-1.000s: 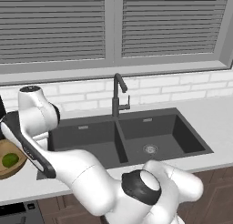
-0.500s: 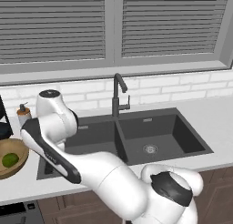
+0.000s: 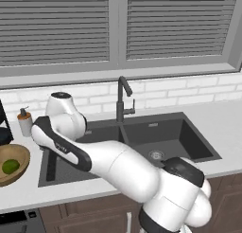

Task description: Pick the lime from the sink and place it in the bowl. Then pick the bowl and place it in the microwave. Then close the microwave door and press the start button.

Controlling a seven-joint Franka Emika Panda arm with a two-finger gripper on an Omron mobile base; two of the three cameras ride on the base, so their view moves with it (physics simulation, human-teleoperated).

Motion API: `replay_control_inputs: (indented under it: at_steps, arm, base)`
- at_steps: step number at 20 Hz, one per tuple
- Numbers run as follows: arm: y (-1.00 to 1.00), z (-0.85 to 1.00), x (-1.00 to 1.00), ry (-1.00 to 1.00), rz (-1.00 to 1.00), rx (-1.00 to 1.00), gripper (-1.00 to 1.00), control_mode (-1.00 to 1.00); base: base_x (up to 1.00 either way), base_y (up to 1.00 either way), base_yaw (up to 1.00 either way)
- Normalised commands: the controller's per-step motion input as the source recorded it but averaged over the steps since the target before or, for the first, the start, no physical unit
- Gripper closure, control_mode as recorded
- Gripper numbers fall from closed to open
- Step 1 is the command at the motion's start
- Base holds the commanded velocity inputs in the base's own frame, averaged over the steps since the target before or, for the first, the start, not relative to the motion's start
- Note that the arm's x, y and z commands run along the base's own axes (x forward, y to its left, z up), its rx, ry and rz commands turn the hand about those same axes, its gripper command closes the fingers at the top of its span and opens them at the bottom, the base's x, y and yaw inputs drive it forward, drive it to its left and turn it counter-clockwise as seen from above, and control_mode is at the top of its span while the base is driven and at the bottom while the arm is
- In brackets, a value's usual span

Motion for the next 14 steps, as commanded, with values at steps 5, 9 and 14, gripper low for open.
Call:
replay_control_inputs:
  at_steps: [5,9,14]
  arm:
    - [0.0,-0.1,0.08,0.0,0.42,0.06,-1.0,-1.0]
    - [0.18,-0.29,0.0,0.0,0.33,0.06,-1.0,-1.0]
    - [0.34,-0.22,0.0,0.0,0.15,0.09,-1.0,-1.0]
  base:
    - [0.0,0.0,0.0]
    - [0.0,0.0,0.0]
    - [0.0,0.0,0.0]
